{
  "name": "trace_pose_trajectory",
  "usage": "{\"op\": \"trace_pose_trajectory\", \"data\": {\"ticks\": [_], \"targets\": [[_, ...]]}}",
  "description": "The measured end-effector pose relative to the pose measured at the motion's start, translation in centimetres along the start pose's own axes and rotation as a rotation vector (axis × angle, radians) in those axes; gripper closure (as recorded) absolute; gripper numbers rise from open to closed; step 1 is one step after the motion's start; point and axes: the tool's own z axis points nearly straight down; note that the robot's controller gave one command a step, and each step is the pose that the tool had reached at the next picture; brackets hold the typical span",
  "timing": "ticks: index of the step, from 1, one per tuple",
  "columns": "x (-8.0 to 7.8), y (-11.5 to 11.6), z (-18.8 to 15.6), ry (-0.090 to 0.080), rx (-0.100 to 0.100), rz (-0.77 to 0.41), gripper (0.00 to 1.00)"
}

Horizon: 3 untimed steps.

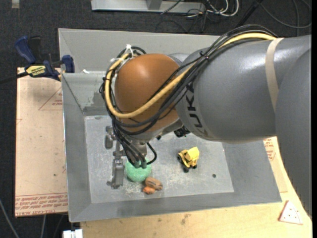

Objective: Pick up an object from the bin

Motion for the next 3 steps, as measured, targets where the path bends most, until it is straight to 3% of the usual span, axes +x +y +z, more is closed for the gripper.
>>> {"op": "trace_pose_trajectory", "data": {"ticks": [1, 2, 3], "targets": [[-0.2, -0.1, -0.4, -0.008, -0.002, 0.005, 0.0], [-3.5, -4.3, 2.9, -0.012, -0.004, -0.022, 0.0], [-2.2, -7.7, 3.7, -0.006, -0.001, 0.063, 0.0]]}}
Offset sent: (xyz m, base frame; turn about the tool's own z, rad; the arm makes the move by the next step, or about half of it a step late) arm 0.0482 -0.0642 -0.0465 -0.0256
